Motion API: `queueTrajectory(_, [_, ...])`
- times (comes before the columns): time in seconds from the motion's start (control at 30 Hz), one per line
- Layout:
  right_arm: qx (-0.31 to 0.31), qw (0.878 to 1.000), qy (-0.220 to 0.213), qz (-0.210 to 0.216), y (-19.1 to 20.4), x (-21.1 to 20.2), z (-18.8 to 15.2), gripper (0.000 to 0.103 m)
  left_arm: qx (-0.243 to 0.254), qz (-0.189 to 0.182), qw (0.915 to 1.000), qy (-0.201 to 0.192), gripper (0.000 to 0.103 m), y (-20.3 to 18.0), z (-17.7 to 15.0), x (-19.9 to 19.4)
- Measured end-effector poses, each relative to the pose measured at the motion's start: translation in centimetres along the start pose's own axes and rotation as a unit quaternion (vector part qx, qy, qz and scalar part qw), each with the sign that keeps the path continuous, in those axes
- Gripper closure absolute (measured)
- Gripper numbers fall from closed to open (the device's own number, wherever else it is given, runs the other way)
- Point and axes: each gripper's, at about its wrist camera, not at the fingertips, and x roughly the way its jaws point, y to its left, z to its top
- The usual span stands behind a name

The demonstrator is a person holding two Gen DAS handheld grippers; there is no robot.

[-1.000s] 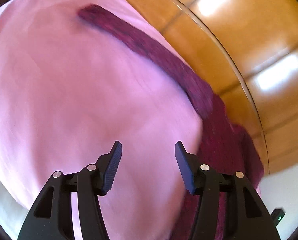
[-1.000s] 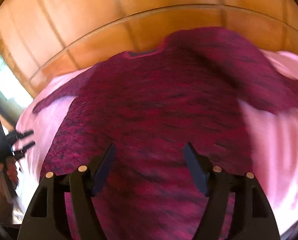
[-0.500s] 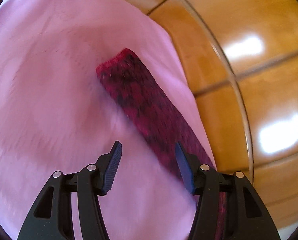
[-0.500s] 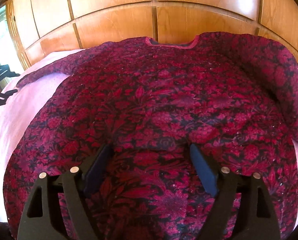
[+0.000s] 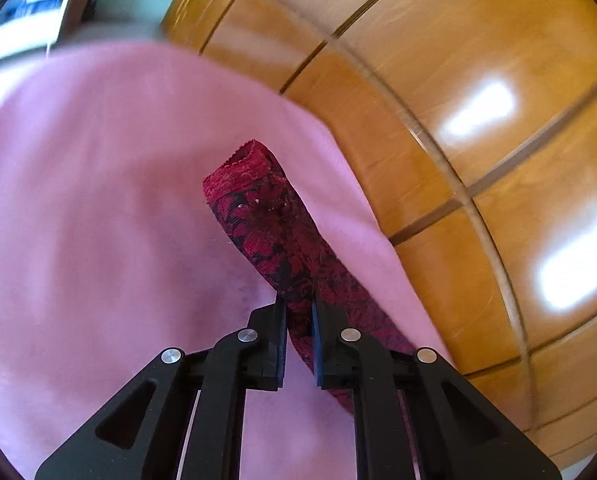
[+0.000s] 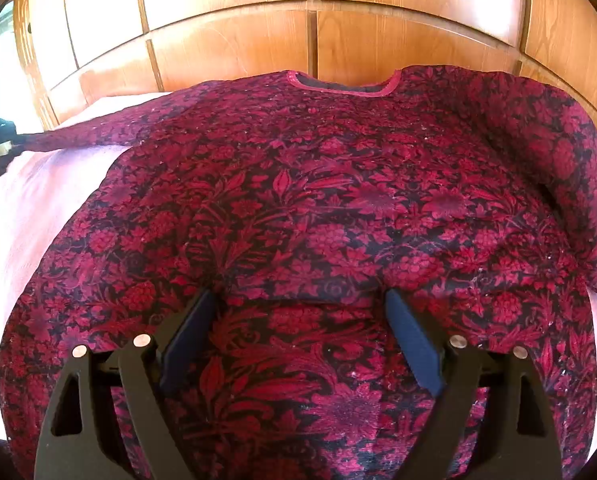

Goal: Fold small clothes

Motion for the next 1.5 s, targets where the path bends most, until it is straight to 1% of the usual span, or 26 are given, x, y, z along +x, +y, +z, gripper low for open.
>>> queueTrajectory(0.07, [0.0, 1.0, 0.0, 0.0, 0.0, -0.1, 0.0, 0.016, 0.022, 0.032, 0.9992, 0.001, 0.094, 0.6, -0.5, 0.2])
queueTrajectory(0.1, [0.001, 1.0, 0.0, 0.0, 0.1, 0.0, 0.0, 0.016, 0.03, 0.059, 0.9977, 0.013, 0.094, 1.4, -0.9, 1.1])
queueTrajectory(0.17, [0.001, 1.0, 0.0, 0.001, 0.1, 0.1, 0.0, 0.016, 0.025, 0.082, 0.9955, 0.039, 0.094, 3.1, -1.7, 2.6])
queueTrajectory(0.23, [0.002, 1.0, 0.0, 0.003, 0.1, 0.0, -0.1, 0.016, 0.028, 0.093, 0.9945, 0.039, 0.093, 3.5, -2.2, 3.0])
queueTrajectory(0.3, [0.002, 1.0, 0.0, 0.003, 0.0, 0.0, 0.0, 0.016, 0.034, 0.104, 0.9932, 0.038, 0.091, 2.1, -2.1, 3.1])
queueTrajectory(0.37, [0.003, 1.0, -0.001, 0.004, -0.1, -0.1, -0.1, 0.016, 0.021, 0.098, 0.9943, 0.037, 0.072, 0.9, -2.3, 2.2])
queueTrajectory(0.4, [0.003, 1.0, -0.001, 0.004, -0.1, -0.1, -0.1, 0.016, 0.016, 0.085, 0.9959, 0.028, 0.059, 0.3, -2.6, 1.3])
queueTrajectory(0.43, [0.003, 1.0, -0.001, 0.004, -0.1, -0.1, -0.1, 0.016, 0.018, 0.072, 0.9971, 0.02, 0.051, -0.6, -3.1, 0.7])
queueTrajectory(0.5, [0.004, 1.0, -0.001, 0.004, -0.1, 0.0, -0.1, 0.016, 0.061, 0.035, 0.9973, 0.019, 0.05, -3.5, -5.3, -0.7])
queueTrajectory(0.57, [0.005, 1.0, -0.002, 0.005, -0.2, 0.0, -0.2, 0.016, 0.101, -0.004, 0.9941, 0.038, 0.051, -6.4, -8.4, -1.7])
queueTrajectory(0.63, [0.008, 1.0, -0.002, 0.008, -0.3, 0.0, -0.2, 0.016, 0.152, -0.049, 0.9847, 0.069, 0.05, -9.6, -12.5, -2.3])
queueTrajectory(0.7, [0.013, 1.0, 0.0, 0.014, -0.6, -0.3, -0.1, 0.016, 0.213, -0.094, 0.9675, 0.1, 0.05, -13.2, -17.7, -3.0])
queueTrajectory(0.73, [0.024, 1.0, 0.002, 0.02, -1.0, -0.7, 0.1, 0.017, 0.24, -0.112, 0.9577, 0.113, 0.05, -14.6, -20.1, -3.4])
queueTrajectory(0.77, [0.039, 0.999, 0.001, 0.027, -1.5, -1.3, 0.2, 0.018, 0.274, -0.133, 0.9441, 0.127, 0.05, -16.2, -23.1, -3.8])
queueTrajectory(0.87, [0.13, 0.99, -0.032, 0.052, -5.8, -4.8, 0.2, 0.019, 0.347, -0.164, 0.9087, 0.165, 0.05, -18.8, -29.9, -3.8])
queueTrajectory(0.97, [0.238, 0.966, -0.073, 0.064, -12.3, -8.3, -1.0, 0.019, 0.396, -0.162, 0.883, 0.193, 0.05, -20.0, -34.5, -2.8])
queueTrajectory(1.0, [0.28, 0.954, -0.088, 0.067, -14.8, -9.5, -1.7, 0.02, 0.405, -0.156, 0.8796, 0.194, 0.05, -19.9, -35.4, -2.6])
queueTrajectory(1.07, [0.376, 0.916, -0.117, 0.074, -20.8, -11.3, -4.0, 0.02, 0.413, -0.144, 0.8783, 0.193, 0.05, -19.9, -36.4, -1.6])
queueTrajectory(1.13, [0.444, 0.884, -0.128, 0.067, -25.1, -11.6, -6.1, 0.023, 0.415, -0.145, 0.8782, 0.189, 0.049, -20.0, -36.3, -0.9])
queueTrajectory(1.17, [0.462, 0.875, -0.132, 0.065, -26.4, -11.5, -6.7, 0.025, 0.415, -0.148, 0.8775, 0.189, 0.049, -19.9, -36.3, -0.6])
queueTrajectory(1.2, [0.489, 0.859, -0.136, 0.06, -28.3, -11.1, -7.5, 0.027, 0.417, -0.15, 0.8764, 0.189, 0.049, -19.6, -36.7, -0.8])
queueTrajectory(1.3, [0.547, 0.823, -0.138, 0.069, -31.8, -8.9, -8.3, 0.031, 0.417, -0.156, 0.8754, 0.187, 0.047, -19.1, -36.9, -0.6])
queueTrajectory(1.37, [0.568, 0.808, -0.137, 0.074, -33.5, -7.6, -8.0, 0.033, 0.421, -0.157, 0.8743, 0.185, 0.045, -18.9, -37.4, -1.2])
queueTrajectory(1.43, [0.585, 0.796, -0.13, 0.078, -34.6, -5.9, -7.4, 0.041, 0.424, -0.157, 0.8732, 0.181, 0.044, -18.9, -37.4, -1.6])
queueTrajectory(1.47, [0.589, 0.795, -0.124, 0.078, -34.9, -5.3, -7.1, 0.051, 0.427, -0.157, 0.8721, 0.179, 0.043, -18.8, -37.6, -1.7])
queueTrajectory(1.5, [0.592, 0.795, -0.113, 0.075, -35.2, -4.7, -6.6, 0.064, 0.429, -0.157, 0.8714, 0.178, 0.042, -18.8, -37.6, -1.9])
